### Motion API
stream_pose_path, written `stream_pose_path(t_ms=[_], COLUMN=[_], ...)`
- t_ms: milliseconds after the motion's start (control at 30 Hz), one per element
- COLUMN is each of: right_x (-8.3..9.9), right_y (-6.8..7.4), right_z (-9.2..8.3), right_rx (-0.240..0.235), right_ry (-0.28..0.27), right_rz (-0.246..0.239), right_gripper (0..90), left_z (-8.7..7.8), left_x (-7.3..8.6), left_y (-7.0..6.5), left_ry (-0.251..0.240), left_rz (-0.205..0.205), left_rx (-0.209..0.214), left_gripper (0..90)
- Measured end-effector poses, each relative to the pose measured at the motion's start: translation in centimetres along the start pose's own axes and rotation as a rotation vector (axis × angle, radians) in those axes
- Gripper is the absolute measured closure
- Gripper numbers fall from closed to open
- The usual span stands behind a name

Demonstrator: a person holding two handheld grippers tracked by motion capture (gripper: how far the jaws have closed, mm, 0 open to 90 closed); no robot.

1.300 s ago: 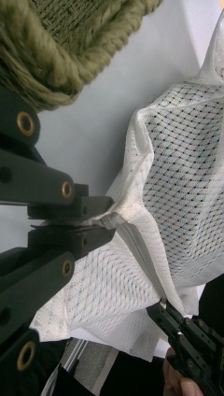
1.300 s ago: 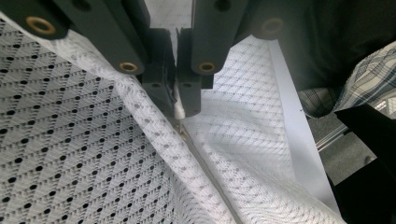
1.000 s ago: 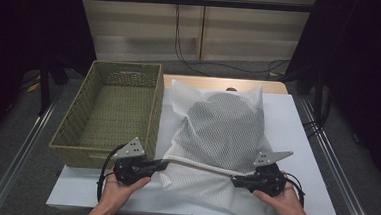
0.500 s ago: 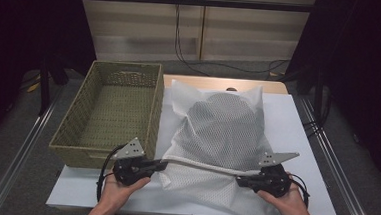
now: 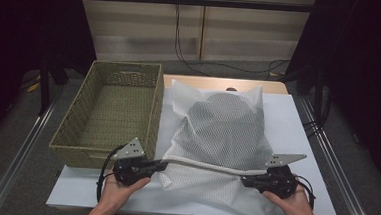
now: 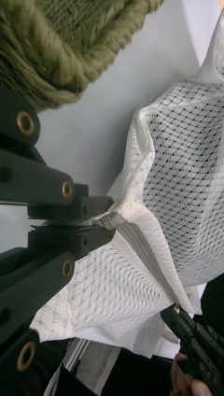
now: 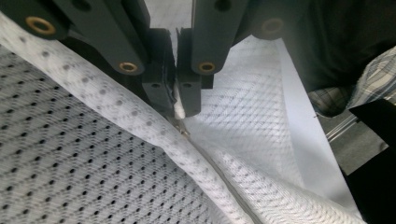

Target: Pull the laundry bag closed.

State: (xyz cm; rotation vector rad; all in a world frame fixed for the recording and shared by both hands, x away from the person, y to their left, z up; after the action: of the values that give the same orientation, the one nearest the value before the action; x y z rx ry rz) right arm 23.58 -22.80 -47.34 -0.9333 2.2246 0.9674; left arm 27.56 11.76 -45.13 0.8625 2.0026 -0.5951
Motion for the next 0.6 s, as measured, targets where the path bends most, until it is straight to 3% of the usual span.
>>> stream_pose_path(t_ms=[600], right_x=[1.0], right_y=[-0.4], right_z=[-1.3], right_rx=[0.028], right_ry=[-0.006], right_rz=[0.027], right_gripper=[86.9], left_z=[0.0], left_x=[0.0], left_y=[0.1], left_ry=[0.003], left_rz=[0.006], left_rx=[0.0], left_gripper=[86.8])
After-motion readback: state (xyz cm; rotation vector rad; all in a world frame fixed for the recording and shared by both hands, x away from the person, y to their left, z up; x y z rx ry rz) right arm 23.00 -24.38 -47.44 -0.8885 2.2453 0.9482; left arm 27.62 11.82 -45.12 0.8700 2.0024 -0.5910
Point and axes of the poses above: each handheld gripper's, and its own axes: z roughly forward along the jaws, x roughly out of its underside, y roughly to its left, the point moved 5 cm from there along z, roughly forward along the jaws, and after that the axes turned 13 degrees about -x, right-handed, at the moved point
